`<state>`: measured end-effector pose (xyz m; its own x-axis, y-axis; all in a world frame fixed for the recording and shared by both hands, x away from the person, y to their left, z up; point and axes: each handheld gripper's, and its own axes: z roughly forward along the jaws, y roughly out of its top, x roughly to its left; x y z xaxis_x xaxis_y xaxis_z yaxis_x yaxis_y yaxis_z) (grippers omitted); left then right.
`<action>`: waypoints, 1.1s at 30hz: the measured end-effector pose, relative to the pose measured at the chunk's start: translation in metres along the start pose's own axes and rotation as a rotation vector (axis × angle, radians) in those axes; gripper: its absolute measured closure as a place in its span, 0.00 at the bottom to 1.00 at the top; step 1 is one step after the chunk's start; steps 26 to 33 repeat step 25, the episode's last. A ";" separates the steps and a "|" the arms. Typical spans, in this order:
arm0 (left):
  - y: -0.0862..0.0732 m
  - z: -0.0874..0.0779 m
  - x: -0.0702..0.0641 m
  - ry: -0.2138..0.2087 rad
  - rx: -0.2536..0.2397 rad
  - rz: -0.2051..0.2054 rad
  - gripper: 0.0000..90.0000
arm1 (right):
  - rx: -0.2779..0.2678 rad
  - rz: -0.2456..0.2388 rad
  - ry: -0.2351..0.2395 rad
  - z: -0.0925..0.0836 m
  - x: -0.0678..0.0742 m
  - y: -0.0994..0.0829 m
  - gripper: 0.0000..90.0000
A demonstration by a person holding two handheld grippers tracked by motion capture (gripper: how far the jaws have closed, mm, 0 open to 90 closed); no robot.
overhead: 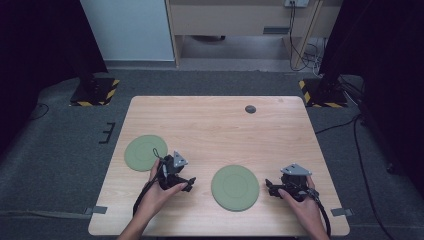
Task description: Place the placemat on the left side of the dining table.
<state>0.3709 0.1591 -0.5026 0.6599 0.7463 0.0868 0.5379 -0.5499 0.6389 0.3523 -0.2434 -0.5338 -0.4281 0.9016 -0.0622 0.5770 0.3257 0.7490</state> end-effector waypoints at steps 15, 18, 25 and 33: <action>-0.013 0.023 -0.013 -0.053 -0.029 -0.010 0.04 | 0.002 0.006 -0.002 -0.001 0.000 0.000 0.08; -0.015 0.027 -0.014 -0.089 -0.051 -0.039 0.01 | 0.002 0.000 -0.001 -0.001 0.000 0.000 0.08; -0.018 0.028 -0.015 -0.080 -0.079 -0.051 0.00 | 0.003 -0.004 0.000 -0.001 0.001 -0.001 0.08; -0.018 0.028 -0.015 -0.080 -0.079 -0.051 0.00 | 0.003 -0.004 0.000 -0.001 0.001 -0.001 0.08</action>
